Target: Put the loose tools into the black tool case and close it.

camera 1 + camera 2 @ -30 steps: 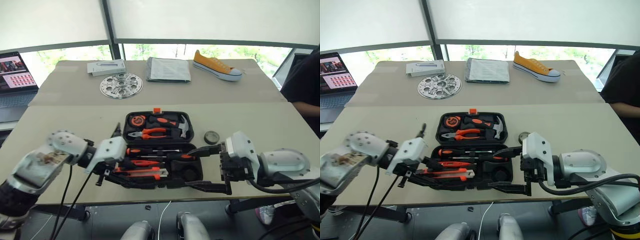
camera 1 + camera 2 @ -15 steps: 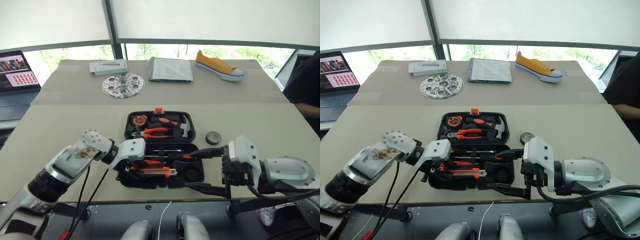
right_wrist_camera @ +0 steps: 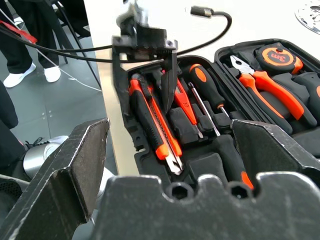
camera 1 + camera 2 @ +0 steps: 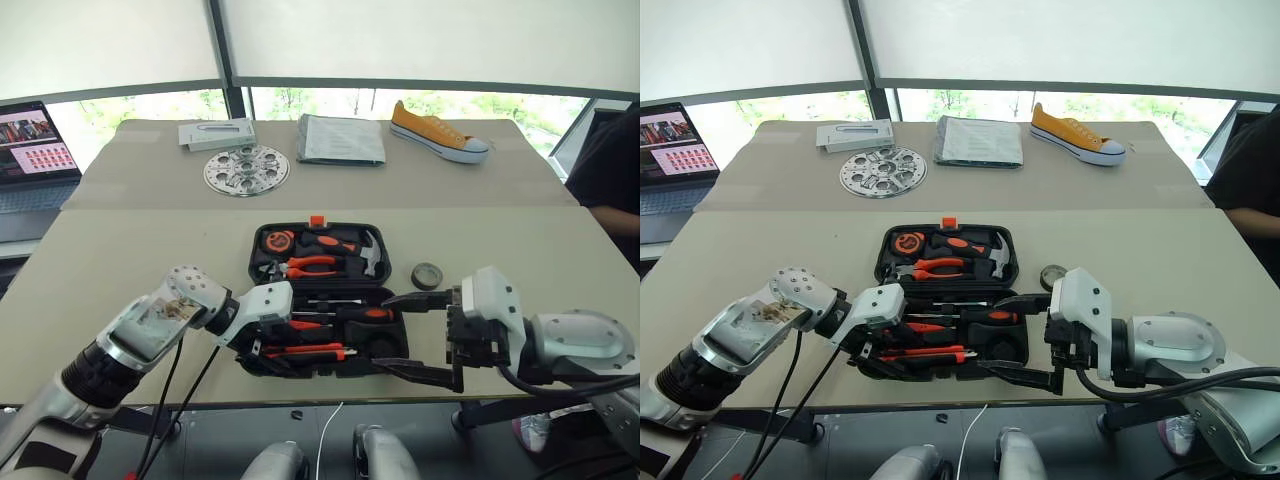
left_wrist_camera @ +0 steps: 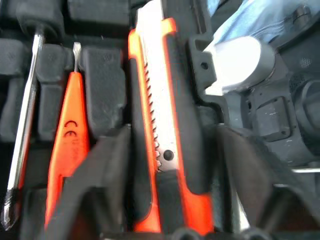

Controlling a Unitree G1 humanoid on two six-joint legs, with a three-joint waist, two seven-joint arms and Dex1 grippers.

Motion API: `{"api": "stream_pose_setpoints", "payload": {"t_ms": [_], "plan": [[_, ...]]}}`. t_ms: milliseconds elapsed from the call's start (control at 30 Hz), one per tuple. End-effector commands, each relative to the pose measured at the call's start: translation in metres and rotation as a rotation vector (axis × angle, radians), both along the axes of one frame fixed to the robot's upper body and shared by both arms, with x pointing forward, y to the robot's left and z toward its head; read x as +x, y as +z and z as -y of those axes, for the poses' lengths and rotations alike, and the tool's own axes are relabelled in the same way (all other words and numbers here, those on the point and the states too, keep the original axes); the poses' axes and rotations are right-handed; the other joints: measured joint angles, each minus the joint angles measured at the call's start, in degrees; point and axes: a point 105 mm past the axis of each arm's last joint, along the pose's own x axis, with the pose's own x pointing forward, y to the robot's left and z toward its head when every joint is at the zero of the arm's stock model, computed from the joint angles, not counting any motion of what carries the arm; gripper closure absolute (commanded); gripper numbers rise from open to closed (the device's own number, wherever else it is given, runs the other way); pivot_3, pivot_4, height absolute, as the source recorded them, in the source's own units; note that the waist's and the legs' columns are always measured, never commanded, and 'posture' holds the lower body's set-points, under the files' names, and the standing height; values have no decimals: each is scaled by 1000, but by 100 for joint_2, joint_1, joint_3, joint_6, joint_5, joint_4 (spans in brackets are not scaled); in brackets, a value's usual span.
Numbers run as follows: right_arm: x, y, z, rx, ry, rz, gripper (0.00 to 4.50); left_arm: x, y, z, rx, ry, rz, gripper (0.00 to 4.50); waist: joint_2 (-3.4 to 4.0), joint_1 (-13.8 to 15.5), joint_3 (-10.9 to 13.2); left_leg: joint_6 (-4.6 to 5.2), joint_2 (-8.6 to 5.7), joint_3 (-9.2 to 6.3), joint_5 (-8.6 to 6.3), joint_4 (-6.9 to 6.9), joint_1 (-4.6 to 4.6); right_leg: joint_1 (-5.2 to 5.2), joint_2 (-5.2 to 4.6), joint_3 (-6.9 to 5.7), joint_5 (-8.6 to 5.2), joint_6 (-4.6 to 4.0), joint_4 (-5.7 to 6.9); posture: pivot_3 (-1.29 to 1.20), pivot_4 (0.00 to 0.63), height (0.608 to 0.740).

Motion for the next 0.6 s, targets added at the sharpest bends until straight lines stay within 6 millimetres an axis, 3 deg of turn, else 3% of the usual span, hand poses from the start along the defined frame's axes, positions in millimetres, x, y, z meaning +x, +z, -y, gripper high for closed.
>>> {"api": "stream_pose_setpoints", "payload": {"t_ms": [33,133,233,533,600], "plan": [[0,5,-2,7,11,33,0,6,22,-7,-53,14,52,23,-1,13,1,0,-1,0,0,1,0,1,0,0,1,1,0,0,150,737],[1,5,-1,9,10,34,0,12,31,-11,-78,27,80,23,-1,-5,0,0,0,0,0,1,0,-2,2,0,2,3,0,0,150,737],[1,5,-2,10,9,34,0,14,34,-14,-86,15,99,797,-1,-13,0,0,1,-1,0,-2,0,-4,4,-2,1,2,0,0,150,737],[0,4,0,-3,3,30,0,-2,26,-8,-63,-91,75,4262,-1,-21,1,0,0,0,0,-2,-2,-4,1,0,1,2,-2,0,150,737],[-1,3,1,-6,0,26,0,-5,19,-8,-39,-128,73,4477,-1,-21,1,0,0,0,0,-2,-2,-4,1,0,1,2,-2,0,150,737]]}}
